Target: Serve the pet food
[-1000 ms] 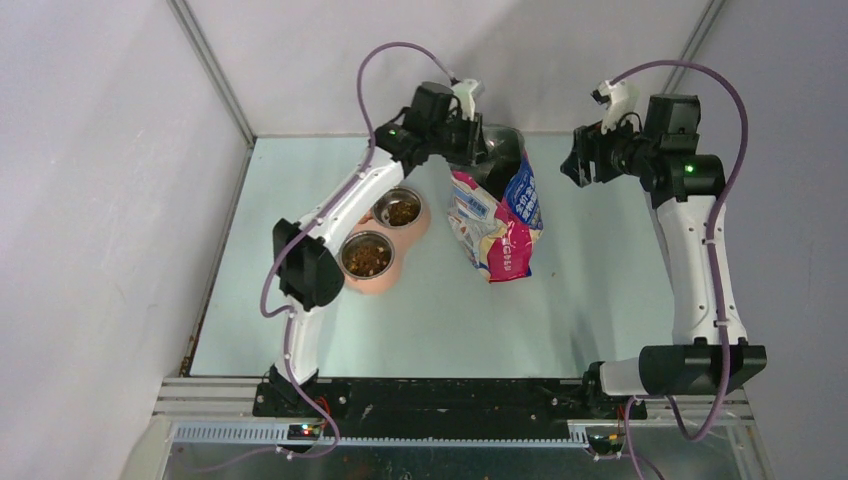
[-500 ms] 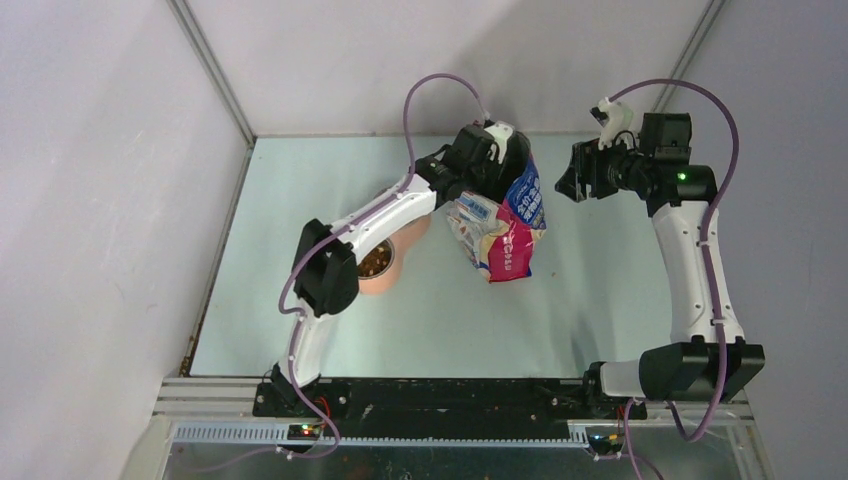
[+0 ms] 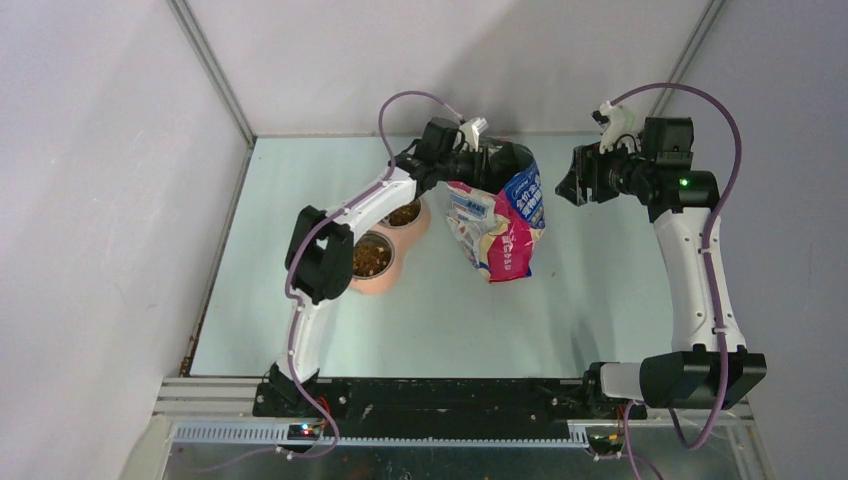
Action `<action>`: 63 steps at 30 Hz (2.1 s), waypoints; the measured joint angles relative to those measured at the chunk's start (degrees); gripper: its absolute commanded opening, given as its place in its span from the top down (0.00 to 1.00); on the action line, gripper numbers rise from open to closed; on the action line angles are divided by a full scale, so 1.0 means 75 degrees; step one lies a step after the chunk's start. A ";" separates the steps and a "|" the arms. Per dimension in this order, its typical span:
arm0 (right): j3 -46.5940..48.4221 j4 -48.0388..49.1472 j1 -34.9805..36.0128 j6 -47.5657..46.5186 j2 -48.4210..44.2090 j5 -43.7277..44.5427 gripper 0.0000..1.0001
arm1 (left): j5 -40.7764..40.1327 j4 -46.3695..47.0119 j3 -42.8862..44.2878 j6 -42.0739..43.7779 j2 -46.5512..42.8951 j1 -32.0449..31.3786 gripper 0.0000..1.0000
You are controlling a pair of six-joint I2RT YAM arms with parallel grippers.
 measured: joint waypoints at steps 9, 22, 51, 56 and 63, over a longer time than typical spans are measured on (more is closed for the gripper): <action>0.0003 -0.0163 -0.0009 -0.0122 0.0000 0.0082 0.37 | 0.1253 0.0495 -0.0020 -0.0930 0.0137 0.0361 1.00; 0.0015 -0.0119 -0.0012 -0.0119 0.0114 0.0184 0.37 | 0.2215 0.0755 0.0015 -0.1437 -0.0093 0.0734 1.00; 0.0015 -0.0810 -0.0198 -0.1408 0.0312 0.1568 0.39 | 0.2512 0.2229 -0.0592 -0.4383 -0.0935 0.2095 1.00; 0.0029 -0.1043 -0.0201 -0.1469 0.0379 0.1792 0.39 | 0.2477 0.2576 -0.0906 -0.4846 -0.0944 0.2396 1.00; 0.0029 -0.1087 -0.0201 -0.1469 0.0417 0.1950 0.39 | 0.2308 0.2282 -0.0909 -0.4689 -0.1102 0.2541 1.00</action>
